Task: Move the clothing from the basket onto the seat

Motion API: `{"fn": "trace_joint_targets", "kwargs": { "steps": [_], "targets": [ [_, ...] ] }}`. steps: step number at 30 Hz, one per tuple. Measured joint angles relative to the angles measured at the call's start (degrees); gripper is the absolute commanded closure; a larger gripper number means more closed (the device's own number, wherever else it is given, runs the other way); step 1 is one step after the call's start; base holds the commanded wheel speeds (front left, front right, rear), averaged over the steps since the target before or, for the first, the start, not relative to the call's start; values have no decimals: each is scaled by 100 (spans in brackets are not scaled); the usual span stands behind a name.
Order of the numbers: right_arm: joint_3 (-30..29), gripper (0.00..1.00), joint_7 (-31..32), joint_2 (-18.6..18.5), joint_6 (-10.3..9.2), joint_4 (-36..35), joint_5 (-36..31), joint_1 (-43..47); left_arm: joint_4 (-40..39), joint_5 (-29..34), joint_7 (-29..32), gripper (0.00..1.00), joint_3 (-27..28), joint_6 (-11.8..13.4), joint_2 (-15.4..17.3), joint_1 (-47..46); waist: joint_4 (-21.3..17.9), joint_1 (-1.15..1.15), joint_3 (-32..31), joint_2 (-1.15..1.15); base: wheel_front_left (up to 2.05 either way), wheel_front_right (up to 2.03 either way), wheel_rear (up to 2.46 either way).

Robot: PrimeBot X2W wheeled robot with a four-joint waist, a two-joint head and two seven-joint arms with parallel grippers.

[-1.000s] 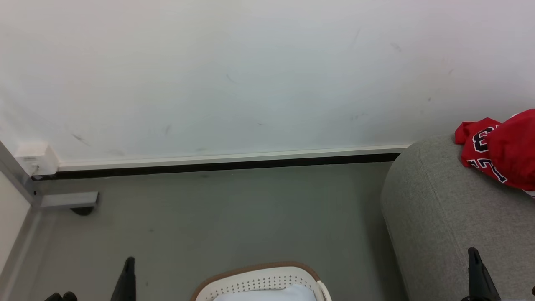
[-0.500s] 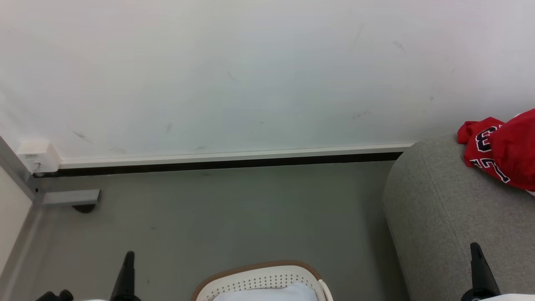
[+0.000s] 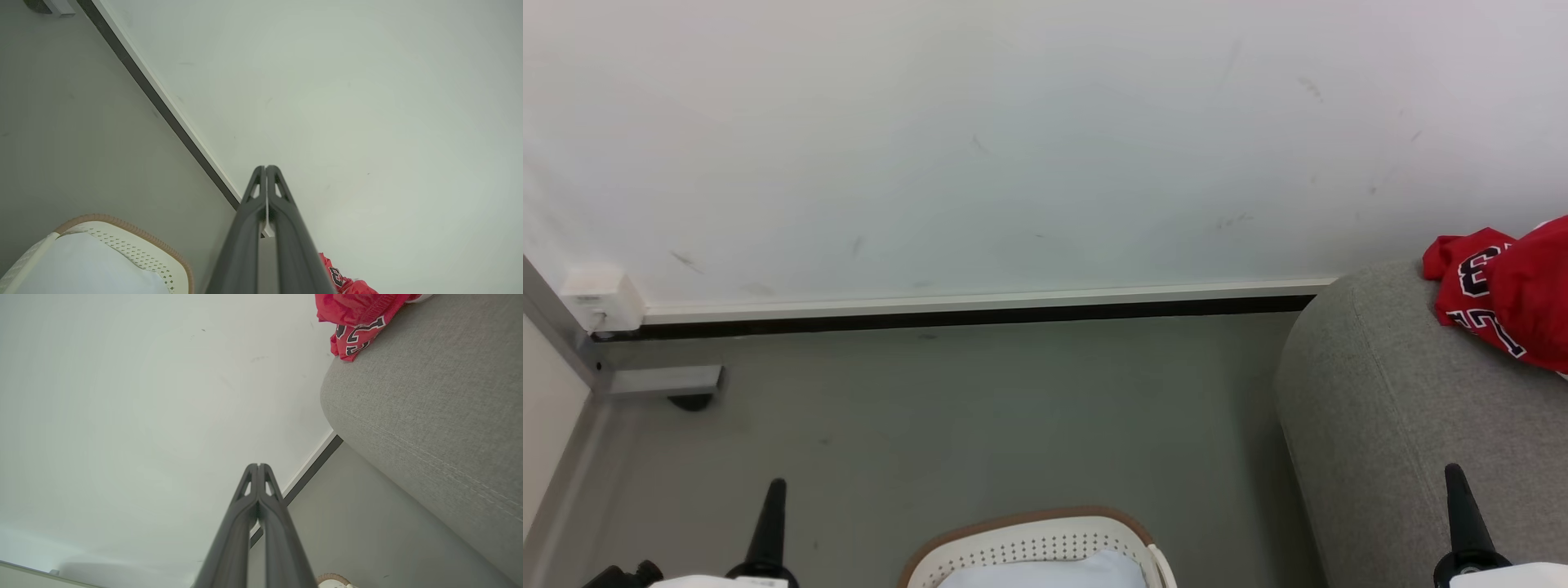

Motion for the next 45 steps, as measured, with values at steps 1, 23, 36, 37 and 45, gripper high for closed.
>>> {"fn": "trace_joint_targets", "kwargs": {
  "steps": [1, 23, 36, 37, 45],
  "targets": [
    [-5, 100, 26, 0, 0, -1, 45, -12, 0, -35, 25, 100, 4, -1, -1, -6, 3, 0, 2, 0, 0, 0, 0],
    [-81, 100, 334, -8, 0, -11, 1240, -171, -9, -1143, 320, 100, 73, -18, -43, -170, 59, 0, 49, 0, 0, 0, 0],
    [-114, 100, 466, -11, 0, -15, 1850, -216, -15, -1759, 472, 100, 113, -24, -62, -265, 93, 0, 77, 0, 0, 0, 0],
    [-118, 100, 491, -11, 0, -16, 1892, -227, -15, -1796, 487, 100, 115, -24, -63, -270, 96, 0, 80, 0, 0, 0, 0],
    [-133, 100, 567, -14, 0, -20, 2237, -283, -19, -2126, 571, 100, 141, -35, -74, -326, 117, 0, 97, 0, 0, 0, 0]
  ]
}}
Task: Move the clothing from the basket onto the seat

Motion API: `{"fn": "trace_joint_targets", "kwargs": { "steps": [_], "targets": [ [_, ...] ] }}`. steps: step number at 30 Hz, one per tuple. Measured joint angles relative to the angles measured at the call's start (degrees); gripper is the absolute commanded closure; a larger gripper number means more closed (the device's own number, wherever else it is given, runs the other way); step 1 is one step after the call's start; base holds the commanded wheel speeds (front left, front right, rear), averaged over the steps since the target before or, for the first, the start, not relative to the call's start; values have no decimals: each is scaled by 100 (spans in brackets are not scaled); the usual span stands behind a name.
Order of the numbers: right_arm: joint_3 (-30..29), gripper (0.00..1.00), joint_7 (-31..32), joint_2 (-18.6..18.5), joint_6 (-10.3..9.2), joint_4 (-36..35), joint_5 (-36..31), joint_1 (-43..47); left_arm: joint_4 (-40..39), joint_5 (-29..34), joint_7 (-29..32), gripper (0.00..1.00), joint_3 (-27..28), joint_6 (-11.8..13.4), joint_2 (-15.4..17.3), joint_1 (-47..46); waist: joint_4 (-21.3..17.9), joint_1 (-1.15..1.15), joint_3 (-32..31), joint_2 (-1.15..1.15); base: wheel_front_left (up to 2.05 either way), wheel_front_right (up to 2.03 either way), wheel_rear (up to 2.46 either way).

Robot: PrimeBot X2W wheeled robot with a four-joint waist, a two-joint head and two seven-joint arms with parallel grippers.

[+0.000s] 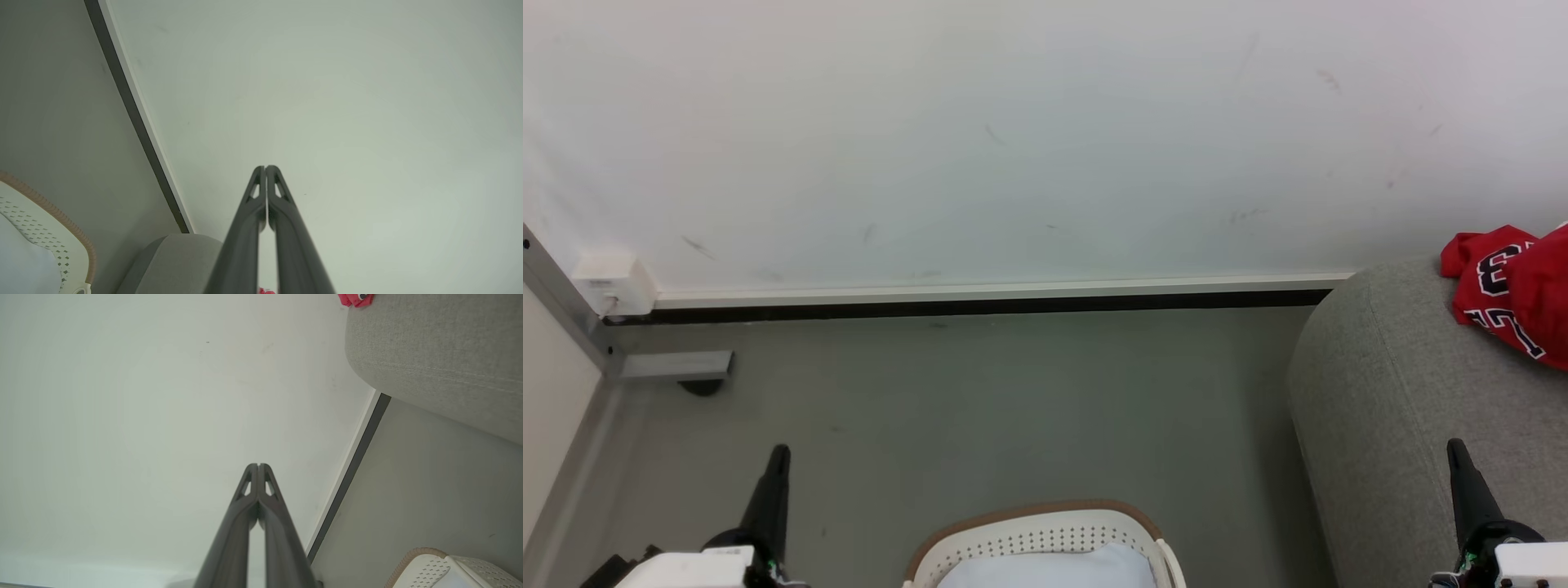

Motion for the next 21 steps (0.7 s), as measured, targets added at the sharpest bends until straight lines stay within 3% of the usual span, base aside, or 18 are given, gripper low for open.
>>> {"fn": "trace_joint_targets", "kwargs": {
  "steps": [13, 21],
  "targets": [
    [-29, 100, 130, -5, 0, -2, 544, -43, -4, -450, 122, 100, 34, -13, -12, -58, 32, 0, 27, 0, 0, 0, 0],
    [-30, 100, 130, -7, -1, -2, 547, -46, -5, -452, 122, 100, 35, -15, -13, -61, 33, 0, 27, 0, 0, 0, 0]
  ]
}}
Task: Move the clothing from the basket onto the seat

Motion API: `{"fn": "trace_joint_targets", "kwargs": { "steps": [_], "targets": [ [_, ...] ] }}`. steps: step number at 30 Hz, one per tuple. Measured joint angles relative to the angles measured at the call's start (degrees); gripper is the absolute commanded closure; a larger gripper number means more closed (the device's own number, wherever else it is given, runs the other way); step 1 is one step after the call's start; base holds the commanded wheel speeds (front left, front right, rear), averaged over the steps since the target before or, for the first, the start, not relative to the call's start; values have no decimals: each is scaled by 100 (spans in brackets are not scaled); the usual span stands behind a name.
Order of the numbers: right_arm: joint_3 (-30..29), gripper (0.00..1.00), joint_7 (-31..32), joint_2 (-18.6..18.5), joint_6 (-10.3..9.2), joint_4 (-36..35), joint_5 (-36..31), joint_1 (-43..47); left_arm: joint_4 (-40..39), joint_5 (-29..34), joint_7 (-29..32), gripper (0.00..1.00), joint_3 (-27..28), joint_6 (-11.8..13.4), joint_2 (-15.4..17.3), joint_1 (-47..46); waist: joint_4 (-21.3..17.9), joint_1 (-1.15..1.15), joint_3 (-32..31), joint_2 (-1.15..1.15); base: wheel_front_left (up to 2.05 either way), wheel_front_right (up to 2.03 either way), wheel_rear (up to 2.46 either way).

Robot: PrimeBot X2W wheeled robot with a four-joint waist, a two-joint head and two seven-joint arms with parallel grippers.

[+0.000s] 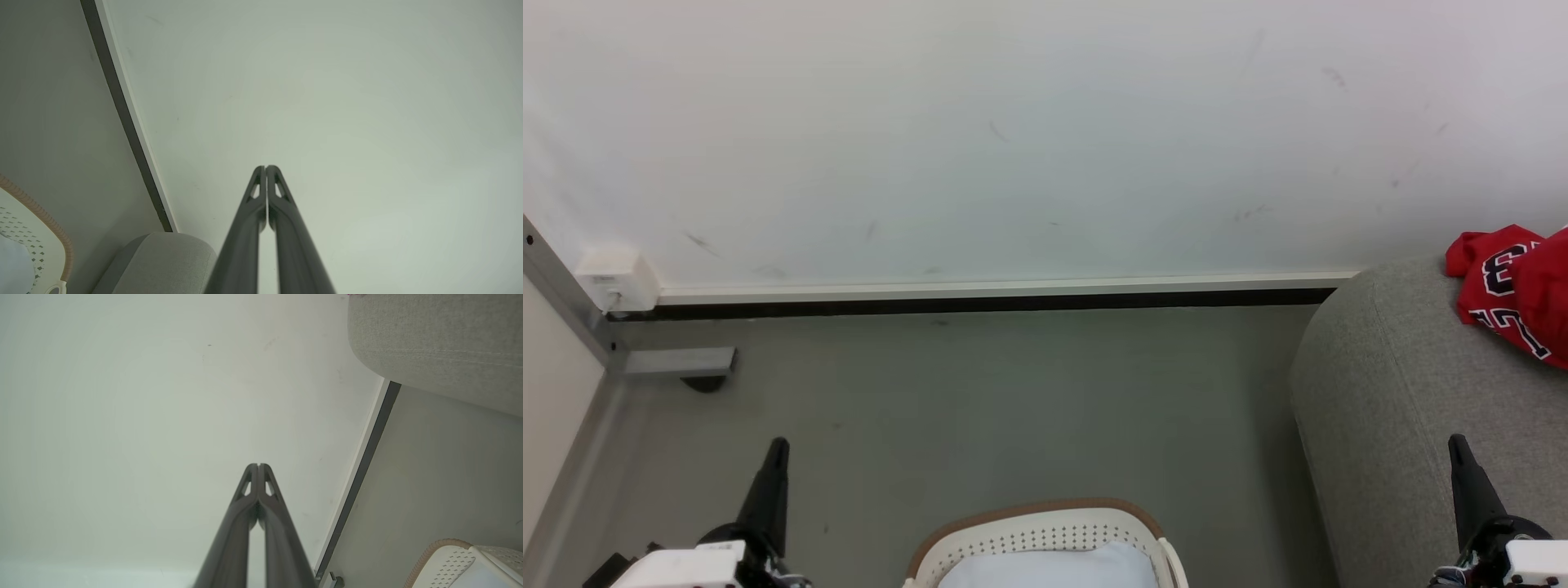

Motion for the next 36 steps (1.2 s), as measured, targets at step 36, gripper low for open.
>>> {"fn": "trace_joint_targets", "kwargs": {
  "steps": [36],
  "targets": [
    [0, 100, 0, 0, 1, -1, 0, -1, -1, 0, 0, 100, 0, 0, -1, -1, -1, -1, 0, 0, 0, 0, 0]
  ]
}}
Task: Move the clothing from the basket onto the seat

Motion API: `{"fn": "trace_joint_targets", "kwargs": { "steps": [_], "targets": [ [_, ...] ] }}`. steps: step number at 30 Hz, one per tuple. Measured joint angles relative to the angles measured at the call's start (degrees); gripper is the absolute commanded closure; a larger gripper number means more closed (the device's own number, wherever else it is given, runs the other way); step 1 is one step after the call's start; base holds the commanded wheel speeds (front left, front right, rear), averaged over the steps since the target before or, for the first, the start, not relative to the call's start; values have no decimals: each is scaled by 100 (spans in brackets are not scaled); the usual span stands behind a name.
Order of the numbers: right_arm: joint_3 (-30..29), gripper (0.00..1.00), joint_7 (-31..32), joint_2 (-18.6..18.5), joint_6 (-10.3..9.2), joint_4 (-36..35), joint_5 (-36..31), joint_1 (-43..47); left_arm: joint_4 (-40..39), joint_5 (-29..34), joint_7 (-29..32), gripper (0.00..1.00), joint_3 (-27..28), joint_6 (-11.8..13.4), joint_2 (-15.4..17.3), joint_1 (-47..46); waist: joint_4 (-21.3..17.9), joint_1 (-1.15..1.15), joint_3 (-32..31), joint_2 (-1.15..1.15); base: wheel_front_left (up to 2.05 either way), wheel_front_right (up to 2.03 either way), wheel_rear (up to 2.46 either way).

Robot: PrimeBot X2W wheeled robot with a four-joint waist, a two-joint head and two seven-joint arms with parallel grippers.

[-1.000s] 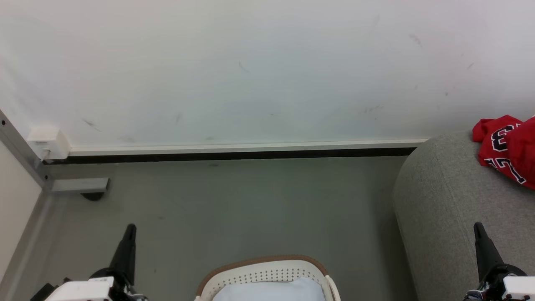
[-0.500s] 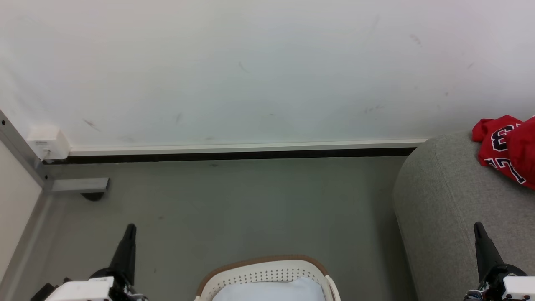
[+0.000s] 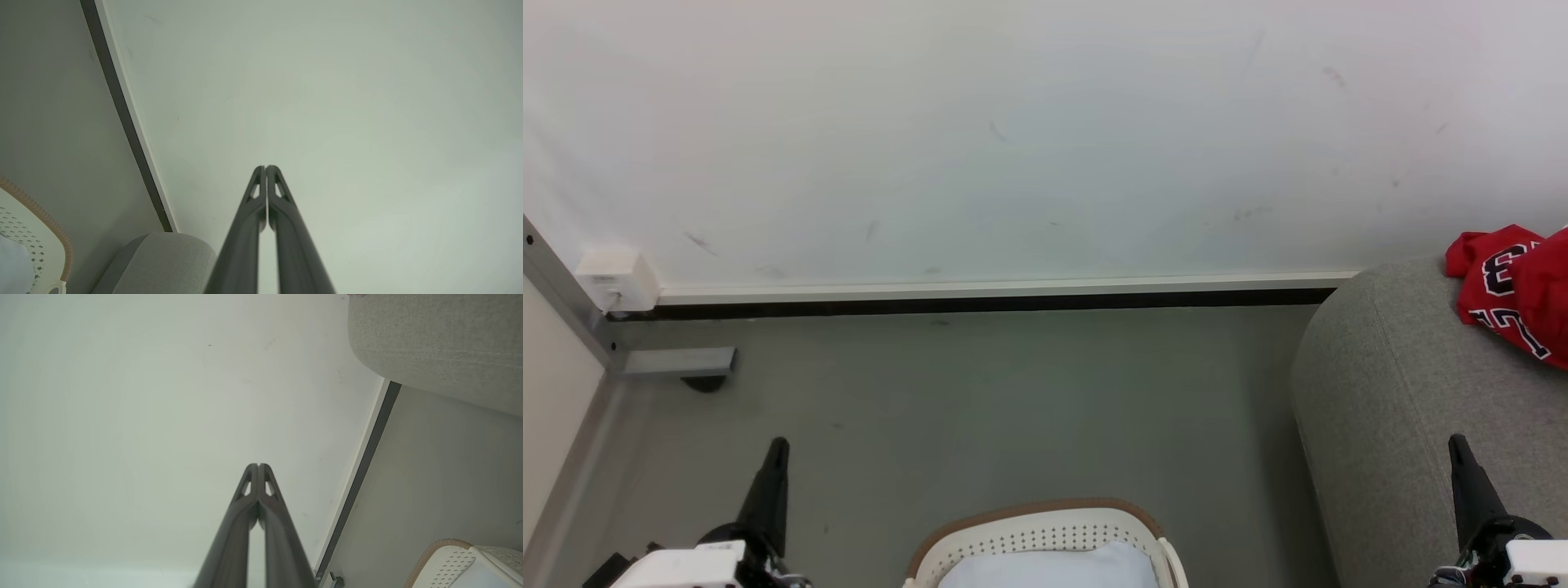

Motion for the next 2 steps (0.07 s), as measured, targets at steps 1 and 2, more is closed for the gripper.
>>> {"fn": "trace_joint_targets", "kwargs": {
  "steps": [1, 2],
  "targets": [
    [0, 100, 0, 0, -1, 0, 0, 0, 0, 0, 0, 100, 0, 0, 0, 0, 0, 0, 0, 0, 0, 0, 0],
    [0, 100, 0, 0, 0, 0, 0, 0, 0, 0, 0, 100, 0, 0, 0, 0, 0, 0, 0, 0, 0, 0, 0]
  ]
}}
